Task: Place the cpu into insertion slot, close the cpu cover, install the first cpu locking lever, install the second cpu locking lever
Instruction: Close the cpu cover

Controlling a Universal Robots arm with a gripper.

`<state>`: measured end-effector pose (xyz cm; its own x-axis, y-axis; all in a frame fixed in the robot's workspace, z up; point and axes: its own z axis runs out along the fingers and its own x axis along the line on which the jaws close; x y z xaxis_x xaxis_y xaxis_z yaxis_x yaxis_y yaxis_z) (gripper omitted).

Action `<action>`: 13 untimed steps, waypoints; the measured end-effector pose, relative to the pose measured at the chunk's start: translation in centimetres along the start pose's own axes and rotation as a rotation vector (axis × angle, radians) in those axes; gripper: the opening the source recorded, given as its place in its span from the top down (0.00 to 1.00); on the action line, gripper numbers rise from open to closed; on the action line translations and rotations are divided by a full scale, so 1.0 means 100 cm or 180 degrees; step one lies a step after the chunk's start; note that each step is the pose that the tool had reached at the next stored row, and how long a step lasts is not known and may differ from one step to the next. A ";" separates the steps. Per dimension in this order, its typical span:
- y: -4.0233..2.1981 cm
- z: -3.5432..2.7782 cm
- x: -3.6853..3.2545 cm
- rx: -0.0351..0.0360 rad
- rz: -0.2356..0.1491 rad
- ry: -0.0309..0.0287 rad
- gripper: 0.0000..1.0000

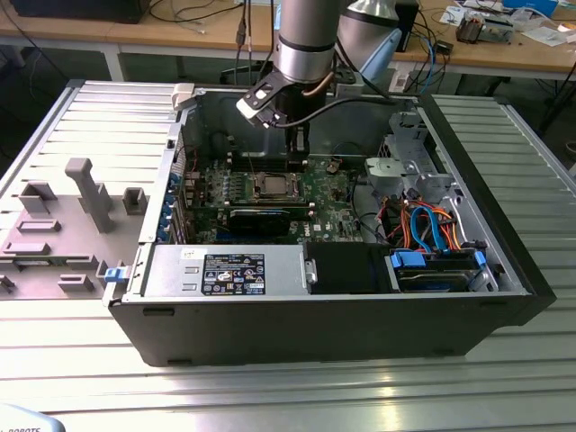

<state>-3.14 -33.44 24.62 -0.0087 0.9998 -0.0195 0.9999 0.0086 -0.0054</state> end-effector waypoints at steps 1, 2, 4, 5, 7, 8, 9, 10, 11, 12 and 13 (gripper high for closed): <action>-0.0011 0.0001 0.0000 0.0000 0.0000 0.0000 0.89; -0.0059 0.0008 0.0000 0.0000 0.0000 0.0000 0.89; -0.0169 0.0044 0.0002 0.0000 -0.0006 0.0000 0.89; -0.0187 0.0063 0.0001 0.0000 -0.0035 0.0000 0.89; -0.0196 0.0099 0.0002 -0.0002 -0.0132 -0.0001 0.89; -0.0203 0.0113 0.0002 -0.0003 -0.0146 -0.0001 0.89; -0.0217 0.0127 0.0002 -0.0003 -0.0146 -0.0001 0.89; -0.0239 0.0137 0.0003 -0.0003 -0.0146 -0.0001 0.89; -0.0262 0.0145 0.0003 -0.0002 -0.0145 -0.0001 0.89; -0.0278 0.0153 0.0003 -0.0003 -0.0145 -0.0001 0.89; -0.0290 0.0162 0.0004 -0.0003 -0.0146 -0.0001 0.89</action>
<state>-6.04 -33.46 23.01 -0.0544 0.9983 -0.0196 0.9985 0.0543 -0.0055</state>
